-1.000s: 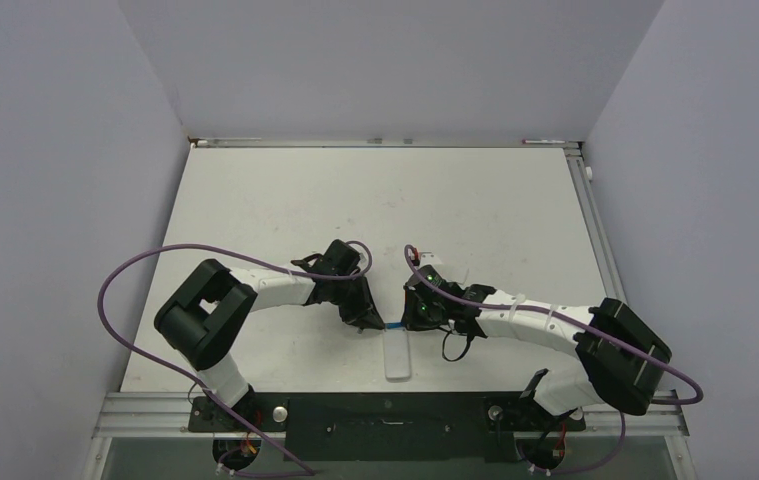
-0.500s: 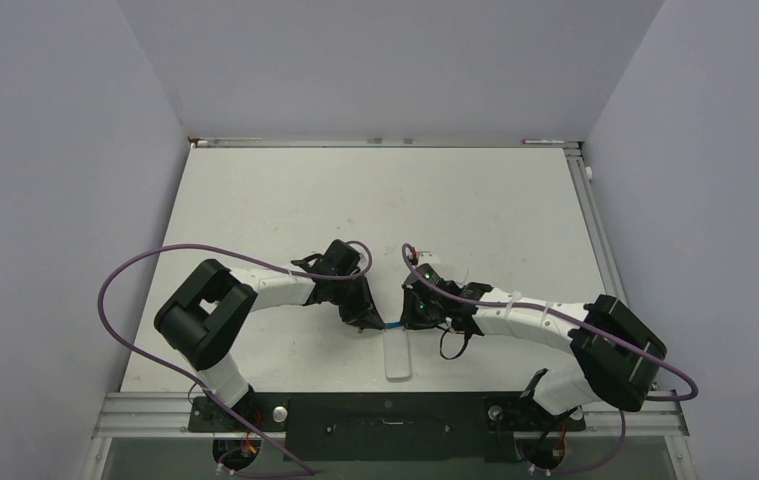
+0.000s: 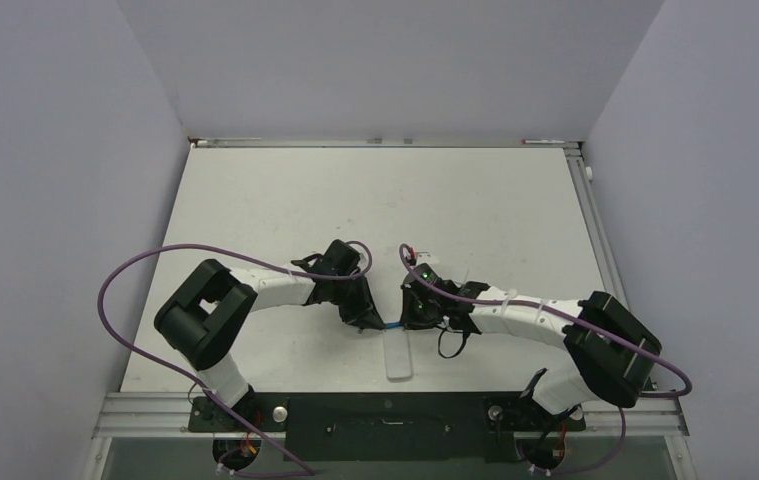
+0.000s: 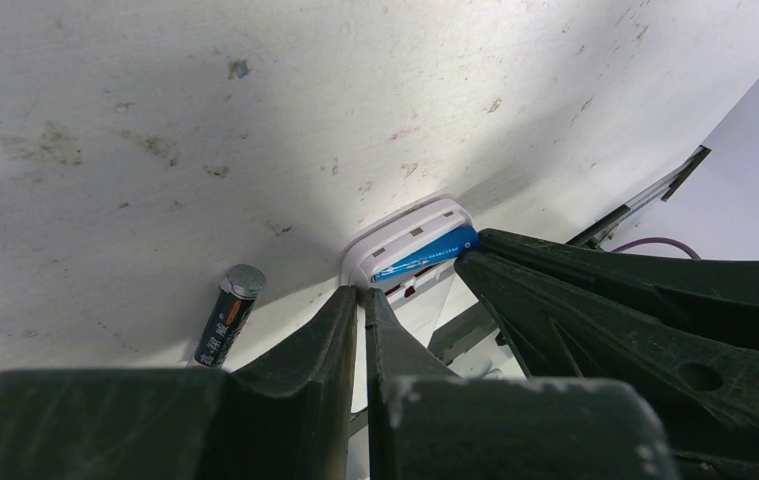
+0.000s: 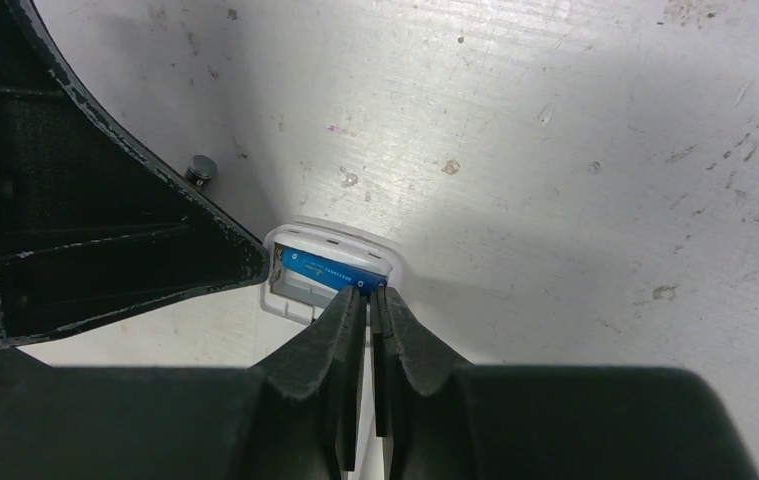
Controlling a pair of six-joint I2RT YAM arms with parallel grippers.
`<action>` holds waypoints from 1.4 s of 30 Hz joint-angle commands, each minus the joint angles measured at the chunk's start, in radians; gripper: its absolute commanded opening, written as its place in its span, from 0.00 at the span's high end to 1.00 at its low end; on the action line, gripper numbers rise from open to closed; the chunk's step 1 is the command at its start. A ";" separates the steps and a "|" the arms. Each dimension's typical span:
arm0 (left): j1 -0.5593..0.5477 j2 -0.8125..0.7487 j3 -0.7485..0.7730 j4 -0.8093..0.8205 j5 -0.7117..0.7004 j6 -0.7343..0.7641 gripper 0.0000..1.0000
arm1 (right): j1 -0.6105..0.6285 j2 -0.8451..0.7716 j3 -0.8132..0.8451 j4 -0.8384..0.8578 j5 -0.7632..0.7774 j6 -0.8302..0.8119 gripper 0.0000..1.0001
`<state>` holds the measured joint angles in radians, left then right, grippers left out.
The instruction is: Load the batteries into the remote control
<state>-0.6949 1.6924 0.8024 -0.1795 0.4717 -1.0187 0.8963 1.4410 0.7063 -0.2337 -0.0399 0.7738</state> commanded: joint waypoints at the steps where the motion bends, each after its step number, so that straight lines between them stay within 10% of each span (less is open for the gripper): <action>1: -0.004 -0.031 0.007 0.037 0.010 -0.011 0.96 | 0.004 0.015 0.035 0.041 -0.029 -0.005 0.91; 42: 0.006 -0.024 -0.002 0.058 0.028 0.000 0.97 | 0.150 0.235 0.209 -0.192 0.091 -0.111 0.91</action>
<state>-0.6895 1.6867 0.7971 -0.2081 0.4843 -1.0172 1.0035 1.6093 0.9207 -0.4225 0.1051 0.6506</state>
